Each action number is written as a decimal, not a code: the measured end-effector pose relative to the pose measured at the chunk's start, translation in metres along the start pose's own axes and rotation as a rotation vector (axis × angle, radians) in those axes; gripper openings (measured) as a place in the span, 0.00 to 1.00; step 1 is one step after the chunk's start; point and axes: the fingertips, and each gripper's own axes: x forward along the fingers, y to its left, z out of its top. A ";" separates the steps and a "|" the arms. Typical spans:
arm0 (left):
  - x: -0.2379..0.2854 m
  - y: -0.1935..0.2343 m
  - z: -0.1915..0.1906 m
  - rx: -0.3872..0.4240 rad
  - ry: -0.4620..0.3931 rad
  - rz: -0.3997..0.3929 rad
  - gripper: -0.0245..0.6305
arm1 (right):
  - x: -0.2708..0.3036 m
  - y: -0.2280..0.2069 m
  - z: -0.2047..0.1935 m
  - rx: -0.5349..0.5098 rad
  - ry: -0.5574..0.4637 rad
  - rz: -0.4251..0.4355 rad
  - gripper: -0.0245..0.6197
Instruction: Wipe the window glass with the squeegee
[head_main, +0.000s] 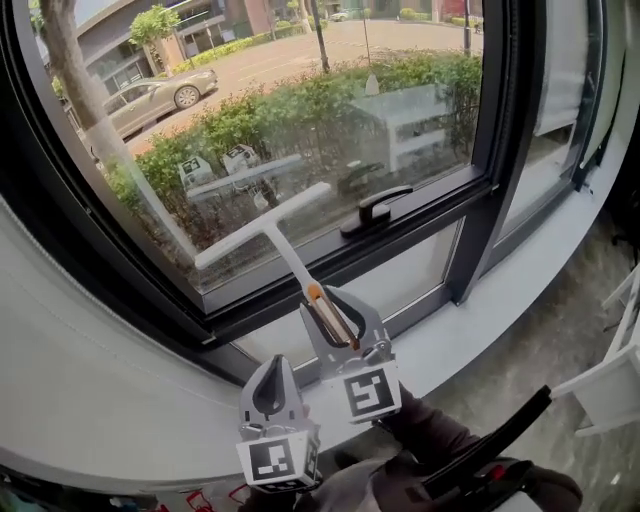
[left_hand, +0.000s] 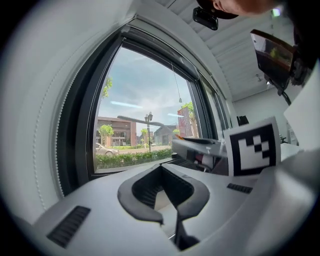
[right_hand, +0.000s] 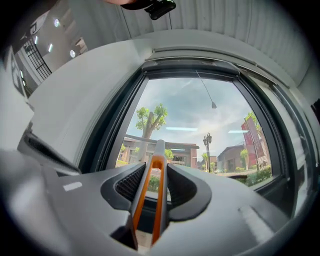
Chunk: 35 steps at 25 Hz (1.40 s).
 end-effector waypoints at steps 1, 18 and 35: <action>0.003 -0.003 0.004 0.001 -0.006 0.003 0.04 | 0.004 -0.009 0.015 -0.004 -0.019 -0.003 0.24; 0.035 -0.003 0.032 -0.001 -0.054 0.153 0.04 | 0.088 -0.104 0.158 -0.128 -0.314 -0.050 0.24; 0.045 0.005 0.029 0.000 -0.042 0.194 0.04 | 0.108 -0.107 0.141 -0.162 -0.296 -0.116 0.24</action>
